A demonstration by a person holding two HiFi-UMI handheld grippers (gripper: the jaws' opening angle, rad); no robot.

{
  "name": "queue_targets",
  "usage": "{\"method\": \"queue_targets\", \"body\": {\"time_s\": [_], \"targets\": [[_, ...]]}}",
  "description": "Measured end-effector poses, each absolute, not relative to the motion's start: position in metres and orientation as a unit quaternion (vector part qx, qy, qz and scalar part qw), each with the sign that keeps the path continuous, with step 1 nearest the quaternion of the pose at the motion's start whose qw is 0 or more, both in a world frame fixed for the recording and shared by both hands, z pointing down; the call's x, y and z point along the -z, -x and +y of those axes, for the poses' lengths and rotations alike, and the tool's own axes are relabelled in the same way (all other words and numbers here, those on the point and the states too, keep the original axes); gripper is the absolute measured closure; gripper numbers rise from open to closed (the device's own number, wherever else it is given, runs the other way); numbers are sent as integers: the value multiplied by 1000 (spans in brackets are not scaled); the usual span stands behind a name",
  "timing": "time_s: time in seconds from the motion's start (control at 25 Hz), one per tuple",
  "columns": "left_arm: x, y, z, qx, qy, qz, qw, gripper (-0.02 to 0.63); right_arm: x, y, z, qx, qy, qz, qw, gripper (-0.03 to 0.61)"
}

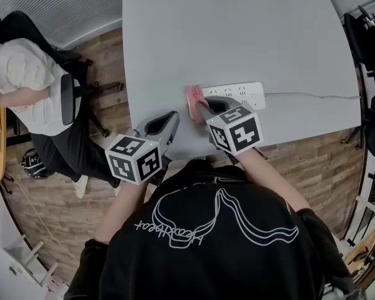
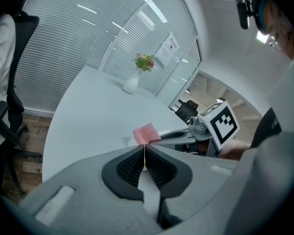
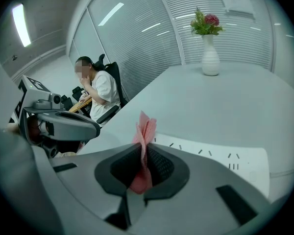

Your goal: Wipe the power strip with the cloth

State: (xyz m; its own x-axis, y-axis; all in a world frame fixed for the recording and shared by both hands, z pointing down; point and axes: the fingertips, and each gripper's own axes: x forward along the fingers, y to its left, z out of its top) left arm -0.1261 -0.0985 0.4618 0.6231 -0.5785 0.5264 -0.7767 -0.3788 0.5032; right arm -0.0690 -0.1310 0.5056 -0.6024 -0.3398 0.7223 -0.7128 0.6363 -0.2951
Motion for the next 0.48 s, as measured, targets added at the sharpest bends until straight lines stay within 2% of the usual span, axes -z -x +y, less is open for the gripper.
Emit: {"method": "queue_targets", "body": {"time_s": [0.48], "targets": [[-458, 113, -101, -126, -828, -402, 371, 598, -507, 24, -143, -302, -350, -826, 323, 541]]}}
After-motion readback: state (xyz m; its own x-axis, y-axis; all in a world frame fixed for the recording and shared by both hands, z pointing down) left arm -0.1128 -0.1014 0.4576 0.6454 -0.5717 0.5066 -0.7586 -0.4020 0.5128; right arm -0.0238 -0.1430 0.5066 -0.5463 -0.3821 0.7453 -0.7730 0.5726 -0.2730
